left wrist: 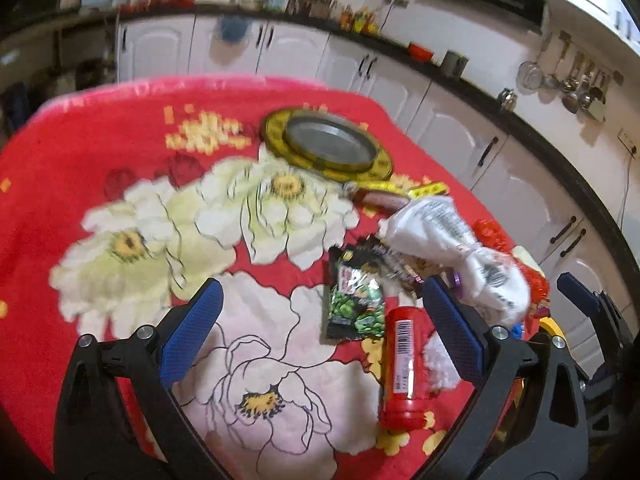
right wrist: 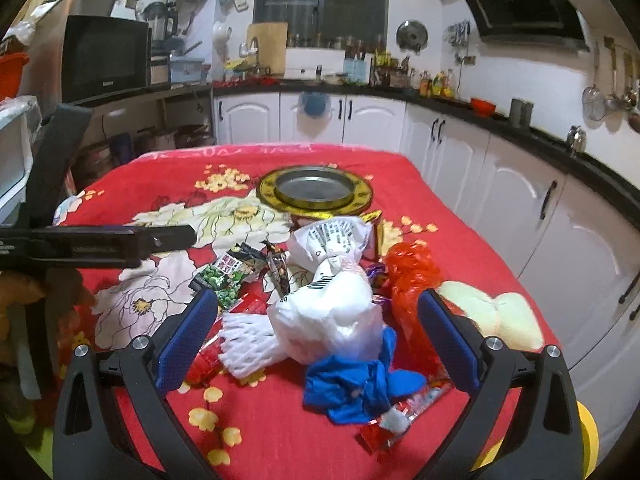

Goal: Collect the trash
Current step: 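Grasp the green snack packet with the left tool while the right tool grasps the white plastic bag, then carry the green packet and white bag over the yellow-rimmed bin with both tools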

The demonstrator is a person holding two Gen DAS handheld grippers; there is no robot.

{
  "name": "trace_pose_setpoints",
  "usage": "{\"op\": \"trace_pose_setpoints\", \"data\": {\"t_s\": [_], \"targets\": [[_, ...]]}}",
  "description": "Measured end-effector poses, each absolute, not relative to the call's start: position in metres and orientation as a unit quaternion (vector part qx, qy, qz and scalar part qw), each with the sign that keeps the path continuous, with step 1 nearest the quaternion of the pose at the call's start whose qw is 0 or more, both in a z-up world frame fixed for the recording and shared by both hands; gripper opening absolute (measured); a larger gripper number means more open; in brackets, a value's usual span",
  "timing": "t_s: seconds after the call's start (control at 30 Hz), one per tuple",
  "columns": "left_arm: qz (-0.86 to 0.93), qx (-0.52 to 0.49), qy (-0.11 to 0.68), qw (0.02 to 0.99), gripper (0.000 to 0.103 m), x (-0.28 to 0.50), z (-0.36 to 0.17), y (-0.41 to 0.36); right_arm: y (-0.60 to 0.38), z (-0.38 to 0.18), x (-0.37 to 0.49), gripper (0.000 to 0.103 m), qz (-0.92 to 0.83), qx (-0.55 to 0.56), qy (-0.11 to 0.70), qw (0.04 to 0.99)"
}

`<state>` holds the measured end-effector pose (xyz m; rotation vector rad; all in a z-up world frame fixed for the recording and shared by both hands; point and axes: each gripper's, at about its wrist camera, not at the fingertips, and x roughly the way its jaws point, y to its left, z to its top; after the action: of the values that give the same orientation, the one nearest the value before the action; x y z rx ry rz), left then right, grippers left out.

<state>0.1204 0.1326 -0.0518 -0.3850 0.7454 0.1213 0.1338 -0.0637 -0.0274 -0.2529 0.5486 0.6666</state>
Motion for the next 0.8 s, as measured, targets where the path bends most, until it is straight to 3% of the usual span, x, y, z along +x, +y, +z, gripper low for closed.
{"op": "trace_pose_setpoints", "data": {"t_s": [0.1, 0.4, 0.6, 0.63, 0.8], "targets": [[0.045, -0.202, 0.383, 0.9, 0.081, 0.131, -0.065, 0.135, -0.057, -0.032, 0.145, 0.095, 0.321, -0.122, 0.275, 0.898], [0.002, -0.211, 0.402, 0.891, 0.07, 0.148, -0.085, 0.126, -0.037, -0.048, 0.166, 0.072, 0.314, -0.146, 0.308, 0.886], [-0.015, -0.205, 0.416, 0.886, 0.045, 0.153, -0.095, 0.121, -0.042, -0.052, 0.169, 0.055, 0.303, -0.131, 0.312, 0.891], [-0.016, -0.204, 0.418, 0.885, 0.04, 0.153, -0.096, 0.121, -0.044, -0.051, 0.17, 0.047, 0.301, -0.127, 0.312, 0.892], [-0.016, -0.186, 0.421, 0.888, 0.014, 0.152, -0.097, 0.12, -0.053, -0.045, 0.171, 0.04, 0.308, -0.095, 0.309, 0.895]]}}
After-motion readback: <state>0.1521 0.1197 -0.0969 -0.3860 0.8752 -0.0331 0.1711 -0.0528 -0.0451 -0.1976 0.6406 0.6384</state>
